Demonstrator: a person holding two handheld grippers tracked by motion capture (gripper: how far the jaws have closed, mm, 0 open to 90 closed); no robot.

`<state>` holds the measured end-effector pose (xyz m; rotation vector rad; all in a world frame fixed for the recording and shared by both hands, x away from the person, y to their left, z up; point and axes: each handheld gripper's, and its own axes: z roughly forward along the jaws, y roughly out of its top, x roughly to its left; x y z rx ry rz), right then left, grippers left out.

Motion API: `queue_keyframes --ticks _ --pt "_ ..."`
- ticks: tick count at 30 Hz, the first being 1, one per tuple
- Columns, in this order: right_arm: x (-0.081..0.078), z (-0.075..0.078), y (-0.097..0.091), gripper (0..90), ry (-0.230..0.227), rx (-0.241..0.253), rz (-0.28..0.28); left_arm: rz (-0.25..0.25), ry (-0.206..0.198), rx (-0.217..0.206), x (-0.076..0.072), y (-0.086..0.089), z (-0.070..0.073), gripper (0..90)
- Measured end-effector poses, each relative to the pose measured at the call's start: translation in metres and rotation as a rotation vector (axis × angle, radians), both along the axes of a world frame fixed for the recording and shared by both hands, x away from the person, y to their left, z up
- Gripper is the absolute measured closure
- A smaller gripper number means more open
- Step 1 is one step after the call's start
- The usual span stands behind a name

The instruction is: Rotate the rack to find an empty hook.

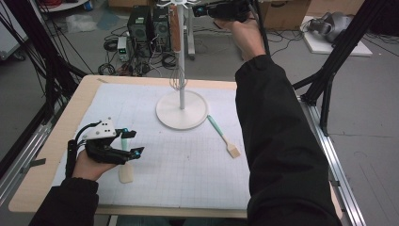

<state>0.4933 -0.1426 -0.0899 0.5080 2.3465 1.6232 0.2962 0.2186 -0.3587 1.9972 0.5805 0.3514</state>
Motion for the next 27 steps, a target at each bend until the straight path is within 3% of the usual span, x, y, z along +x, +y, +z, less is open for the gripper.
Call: queue_keyframes --ticks 10,27 --pt "-0.004 -0.001 0.012 89.8 -0.002 0.002 0.041 -0.006 0.002 -0.001 0.000 -0.001 0.000 33.2" --pt "-0.010 -0.003 0.025 89.6 -0.001 -0.010 0.053 -0.004 0.000 0.001 -0.001 -0.002 0.001 33.2"
